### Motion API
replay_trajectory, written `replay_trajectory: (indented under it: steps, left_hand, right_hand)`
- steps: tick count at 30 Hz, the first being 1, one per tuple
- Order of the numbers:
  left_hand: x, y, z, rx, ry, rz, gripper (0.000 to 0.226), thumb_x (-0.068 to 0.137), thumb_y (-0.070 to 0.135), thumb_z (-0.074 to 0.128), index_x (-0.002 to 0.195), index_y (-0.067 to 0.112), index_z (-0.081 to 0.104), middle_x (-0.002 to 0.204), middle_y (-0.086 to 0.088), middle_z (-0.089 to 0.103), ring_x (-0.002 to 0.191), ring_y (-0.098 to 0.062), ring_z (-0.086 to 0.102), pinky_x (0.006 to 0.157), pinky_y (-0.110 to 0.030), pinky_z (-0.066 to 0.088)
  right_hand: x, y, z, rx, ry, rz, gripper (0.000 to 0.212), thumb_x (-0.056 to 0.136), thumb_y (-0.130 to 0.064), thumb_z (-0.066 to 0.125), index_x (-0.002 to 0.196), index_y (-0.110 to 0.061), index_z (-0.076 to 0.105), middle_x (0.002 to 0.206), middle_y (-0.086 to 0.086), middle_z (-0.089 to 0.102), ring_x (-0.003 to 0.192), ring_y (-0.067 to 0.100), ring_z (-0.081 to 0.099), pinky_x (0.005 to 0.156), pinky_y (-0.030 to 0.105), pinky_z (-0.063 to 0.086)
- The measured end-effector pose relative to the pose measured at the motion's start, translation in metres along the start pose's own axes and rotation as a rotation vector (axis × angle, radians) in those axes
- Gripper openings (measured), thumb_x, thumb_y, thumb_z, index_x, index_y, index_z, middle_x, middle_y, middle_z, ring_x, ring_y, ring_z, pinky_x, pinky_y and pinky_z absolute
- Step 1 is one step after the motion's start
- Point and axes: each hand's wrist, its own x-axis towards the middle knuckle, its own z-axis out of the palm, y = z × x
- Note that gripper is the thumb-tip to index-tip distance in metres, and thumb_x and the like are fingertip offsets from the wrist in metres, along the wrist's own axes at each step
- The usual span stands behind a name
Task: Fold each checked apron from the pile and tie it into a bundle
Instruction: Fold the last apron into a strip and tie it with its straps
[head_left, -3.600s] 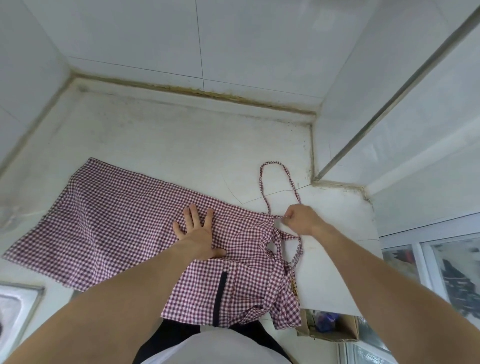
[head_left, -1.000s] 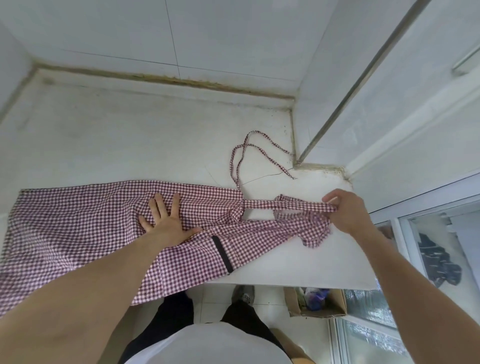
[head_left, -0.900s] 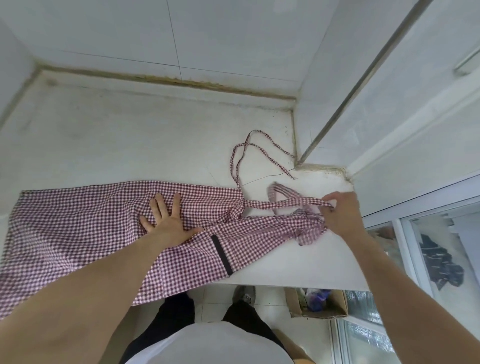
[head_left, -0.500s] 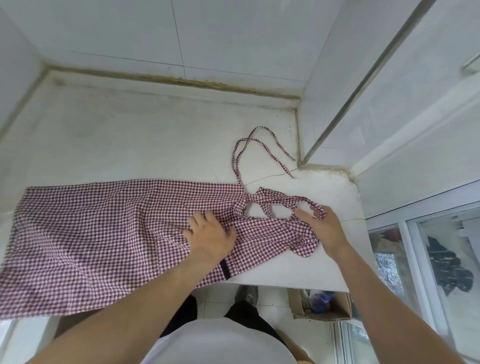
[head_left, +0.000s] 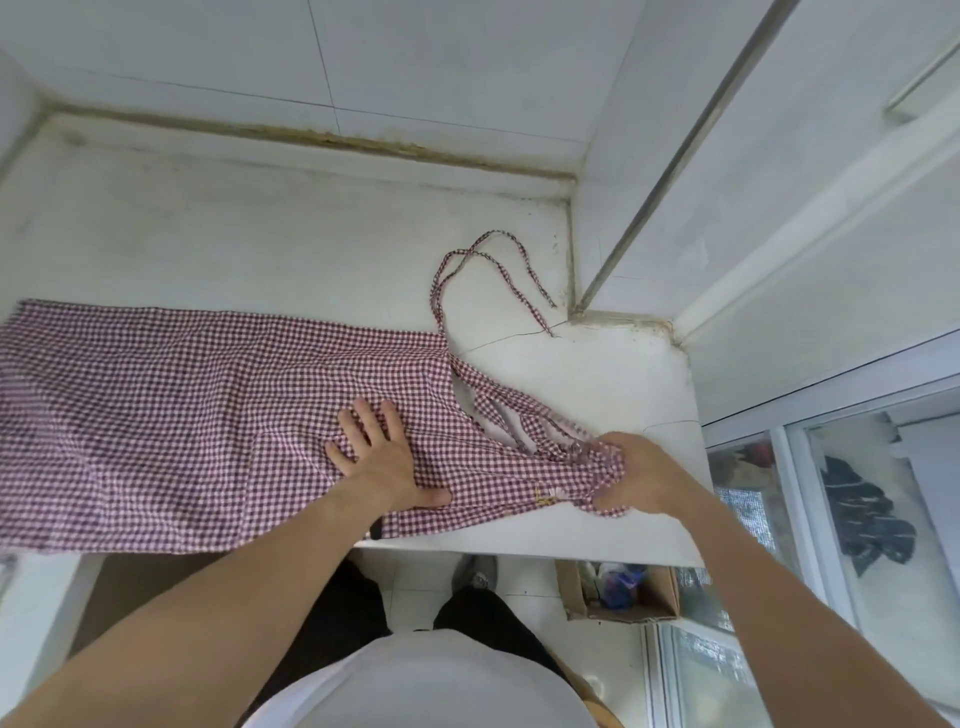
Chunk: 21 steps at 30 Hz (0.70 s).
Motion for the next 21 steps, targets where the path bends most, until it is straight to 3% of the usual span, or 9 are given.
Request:
replay_trajectory:
  steps: [3, 5, 7, 9, 12, 14, 16, 18, 21]
  left_hand:
    - [0.0, -0.003, -0.004, 0.033, -0.038, -0.003, 0.16, 0.058, 0.077, 0.076, 0.141, 0.007, -0.042, 0.144, -0.026, -0.049, 0.138, -0.048, -0.037, 0.112, -0.071, -0.008]
    - [0.0, -0.005, -0.006, 0.059, -0.069, 0.004, 0.162, 0.058, 0.076, 0.077, 0.138, 0.007, -0.045, 0.142, -0.026, -0.052, 0.136, -0.049, -0.039, 0.112, -0.072, -0.007]
    - [-0.001, -0.008, -0.009, 0.09, -0.091, 0.018, 0.162, 0.058, 0.075, 0.078, 0.136, 0.007, -0.048, 0.14, -0.025, -0.054, 0.135, -0.05, -0.04, 0.112, -0.073, -0.007]
    - [-0.003, -0.012, -0.011, 0.115, -0.099, 0.025, 0.162, 0.059, 0.075, 0.077, 0.134, 0.009, -0.049, 0.138, -0.023, -0.056, 0.134, -0.048, -0.041, 0.112, -0.072, -0.008]
    - [-0.004, -0.016, -0.012, 0.134, -0.1, 0.04, 0.16, 0.06, 0.074, 0.078, 0.135, 0.011, -0.049, 0.139, -0.022, -0.056, 0.135, -0.045, -0.042, 0.114, -0.07, -0.009]
    - [-0.006, -0.016, -0.012, 0.136, -0.101, 0.046, 0.159, 0.061, 0.073, 0.078, 0.135, 0.012, -0.049, 0.14, -0.021, -0.055, 0.136, -0.045, -0.041, 0.114, -0.069, -0.009]
    - [-0.007, -0.016, -0.013, 0.145, -0.096, 0.046, 0.159, 0.061, 0.073, 0.077, 0.135, 0.012, -0.049, 0.141, -0.021, -0.055, 0.136, -0.044, -0.041, 0.114, -0.068, -0.009]
    - [-0.007, -0.016, -0.013, 0.153, -0.095, 0.044, 0.159, 0.061, 0.074, 0.077, 0.136, 0.013, -0.049, 0.141, -0.021, -0.055, 0.137, -0.044, -0.041, 0.115, -0.068, -0.008]
    - [-0.007, -0.017, -0.013, 0.156, -0.091, 0.037, 0.158, 0.061, 0.075, 0.076, 0.136, 0.014, -0.049, 0.143, -0.02, -0.053, 0.137, -0.043, -0.041, 0.115, -0.067, -0.008]
  right_hand:
    - [-0.003, 0.011, -0.026, -0.147, 0.18, -0.054, 0.023, 0.07, -0.012, 0.083, 0.09, -0.01, 0.073, 0.083, 0.002, 0.071, 0.078, 0.021, 0.064, 0.068, 0.025, 0.048]
    - [-0.003, 0.019, -0.037, -0.135, 0.486, -0.04, 0.007, 0.076, -0.003, 0.074, 0.083, -0.005, 0.073, 0.074, 0.007, 0.07, 0.072, 0.023, 0.061, 0.062, 0.026, 0.043]
    - [-0.003, 0.029, -0.043, 0.02, 0.755, 0.012, 0.015, 0.079, 0.006, 0.065, 0.088, -0.004, 0.074, 0.08, 0.012, 0.071, 0.075, 0.023, 0.06, 0.071, 0.031, 0.046]
    - [-0.002, 0.038, -0.044, 0.202, 0.827, 0.057, 0.02, 0.084, 0.005, 0.062, 0.098, -0.005, 0.072, 0.094, 0.013, 0.072, 0.085, 0.027, 0.063, 0.084, 0.037, 0.05]
    - [-0.001, 0.046, -0.044, 0.536, 0.699, 0.216, 0.013, 0.095, -0.014, 0.06, 0.105, -0.007, 0.066, 0.109, 0.016, 0.068, 0.094, 0.034, 0.063, 0.089, 0.047, 0.053]
    - [-0.006, 0.044, -0.051, 1.002, 0.403, 0.342, 0.024, 0.103, -0.029, 0.05, 0.104, -0.008, 0.06, 0.107, 0.018, 0.067, 0.095, 0.037, 0.064, 0.087, 0.051, 0.053]
    - [-0.012, 0.048, -0.062, 1.182, 0.192, 0.366, 0.037, 0.106, -0.039, 0.037, 0.108, -0.009, 0.059, 0.103, 0.02, 0.069, 0.097, 0.04, 0.067, 0.081, 0.048, 0.056]
    - [-0.013, 0.053, -0.08, 1.215, 0.183, 0.351, 0.038, 0.108, -0.038, 0.032, 0.104, -0.009, 0.056, 0.088, 0.014, 0.073, 0.081, 0.031, 0.071, 0.065, 0.034, 0.059]
    - [-0.011, 0.06, -0.113, 1.346, 0.241, 0.311, 0.023, 0.108, -0.028, 0.033, 0.098, -0.014, 0.048, 0.071, 0.005, 0.065, 0.054, 0.012, 0.061, 0.044, 0.02, 0.051]
